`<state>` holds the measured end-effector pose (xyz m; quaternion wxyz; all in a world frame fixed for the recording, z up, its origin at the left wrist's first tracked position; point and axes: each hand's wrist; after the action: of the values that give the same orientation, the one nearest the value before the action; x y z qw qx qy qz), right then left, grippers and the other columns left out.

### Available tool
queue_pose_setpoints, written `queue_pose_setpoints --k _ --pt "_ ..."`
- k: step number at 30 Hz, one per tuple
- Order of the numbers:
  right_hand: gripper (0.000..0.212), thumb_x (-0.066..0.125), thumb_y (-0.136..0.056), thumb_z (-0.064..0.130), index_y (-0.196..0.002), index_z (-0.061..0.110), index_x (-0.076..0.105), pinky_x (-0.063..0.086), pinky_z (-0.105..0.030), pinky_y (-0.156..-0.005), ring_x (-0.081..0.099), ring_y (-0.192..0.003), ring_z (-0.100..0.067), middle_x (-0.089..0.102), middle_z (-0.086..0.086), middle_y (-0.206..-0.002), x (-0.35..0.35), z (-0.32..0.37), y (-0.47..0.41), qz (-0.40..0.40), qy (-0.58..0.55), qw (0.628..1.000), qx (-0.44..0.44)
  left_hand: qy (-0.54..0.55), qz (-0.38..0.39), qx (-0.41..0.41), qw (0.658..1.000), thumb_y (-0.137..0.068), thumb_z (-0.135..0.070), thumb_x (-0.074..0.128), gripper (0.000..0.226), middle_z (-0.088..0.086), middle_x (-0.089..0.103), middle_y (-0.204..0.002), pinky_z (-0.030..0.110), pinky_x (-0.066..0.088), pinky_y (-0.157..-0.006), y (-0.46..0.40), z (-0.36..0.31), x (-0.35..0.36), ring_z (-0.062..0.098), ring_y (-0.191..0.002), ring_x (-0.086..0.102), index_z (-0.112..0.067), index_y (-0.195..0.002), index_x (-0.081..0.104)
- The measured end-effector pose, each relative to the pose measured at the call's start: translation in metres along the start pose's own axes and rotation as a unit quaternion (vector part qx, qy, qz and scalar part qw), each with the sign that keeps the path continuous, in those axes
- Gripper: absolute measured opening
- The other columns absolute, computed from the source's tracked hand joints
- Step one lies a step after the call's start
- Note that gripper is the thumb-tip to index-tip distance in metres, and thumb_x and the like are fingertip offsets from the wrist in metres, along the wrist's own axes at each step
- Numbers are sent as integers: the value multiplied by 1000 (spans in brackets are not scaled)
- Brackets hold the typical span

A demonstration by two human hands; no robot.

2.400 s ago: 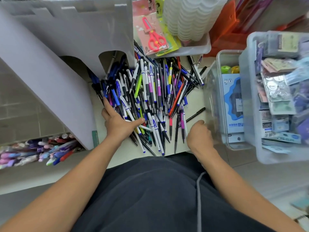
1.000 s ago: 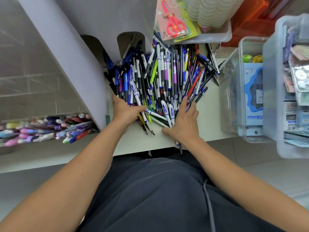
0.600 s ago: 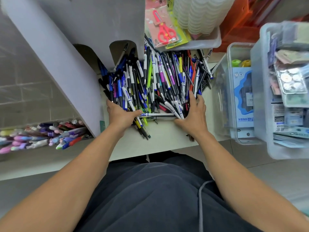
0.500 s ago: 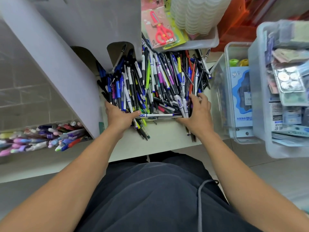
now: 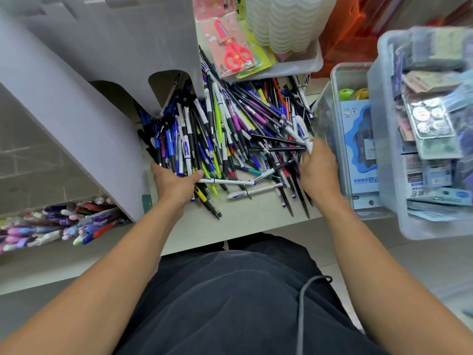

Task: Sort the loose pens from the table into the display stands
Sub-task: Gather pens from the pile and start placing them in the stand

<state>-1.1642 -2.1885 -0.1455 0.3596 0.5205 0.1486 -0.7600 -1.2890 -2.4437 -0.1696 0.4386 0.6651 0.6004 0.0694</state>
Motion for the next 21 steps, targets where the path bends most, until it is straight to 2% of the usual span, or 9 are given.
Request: queue_pose_setpoints --k 4,7,9,10,12,13,15,18,21 --pt "23 47 -100 4 -123 3 51 47 -40 -82 58 -103 -33 58 -16 -116 1 18 -18 -19 -70 994 76 2 -3 3 1000 -81 -20 85 114 11 26 -161 43 33 -118 0 0 1 30 -144 33 -11 -158 3" --pt "60 54 -94 -4 -149 8 33 48 -44 -101 52 -124 -34 43 -15 -145 5 29 -19 9 -57 996 71 0 -5 6 1000 -82 -19 84 113 11 23 -163 40 32 -118 3 -1 0 29 -145 31 -10 -159 1" --pt "79 53 -92 -9 -158 13 17 44 -43 -109 44 -136 -32 28 -12 -160 0 31 -8 11 -45 997 59 -4 -4 7 1000 -82 -19 84 114 12 22 -163 41 31 -118 3 -2 0 29 -146 30 -11 -159 0" --pt "77 53 -93 -5 -159 14 16 41 -41 -111 42 -138 -30 28 -11 -161 -2 29 0 -2 -35 998 44 -5 -5 8 1000 -82 -20 84 114 12 21 -164 41 31 -119 3 -2 0 29 -146 30 -11 -159 0" --pt "61 56 -98 12 -153 8 28 41 -38 -107 46 -132 -27 42 -13 -150 -3 20 23 -22 3 1000 9 -5 -7 11 1000 -82 -21 84 116 11 19 -165 39 30 -118 3 -1 2 29 -147 28 -12 -159 -2" --pt "57 57 -99 23 -148 6 34 43 -39 -103 49 -125 -28 47 -14 -141 -1 14 36 -12 23 1000 4 -4 -7 12 1000 -83 -21 83 116 11 17 -165 38 29 -118 4 -1 3 29 -148 27 -12 -159 -4" --pt "62 60 -95 35 -141 1 37 46 -43 -97 50 -118 -33 48 -18 -132 9 -1 57 47 68 996 32 -6 -7 14 1000 -83 -22 83 117 10 15 -166 37 28 -117 5 -1 4 28 -149 26 -13 -159 -6" --pt "72 63 -90 34 -145 0 30 45 -48 -98 43 -123 -39 40 -22 -137 30 -22 75 88 89 989 75 -12 -8 18 1000 -83 -24 83 118 11 16 -166 37 28 -118 5 -1 4 29 -148 27 -12 -159 -5" --pt "71 58 -93 26 -151 1 26 35 -52 -107 32 -134 -40 30 -21 -150 54 -26 85 59 56 992 95 -12 -7 18 1000 -82 -23 84 118 11 15 -166 37 28 -119 5 -1 3 28 -149 26 -12 -159 -5"
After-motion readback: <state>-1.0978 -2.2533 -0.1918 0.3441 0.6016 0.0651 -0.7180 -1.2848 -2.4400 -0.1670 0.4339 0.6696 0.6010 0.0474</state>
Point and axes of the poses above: each hand's wrist, its own y-axis away from the middle knuckle, its own x-axis out of the palm, z = x × y
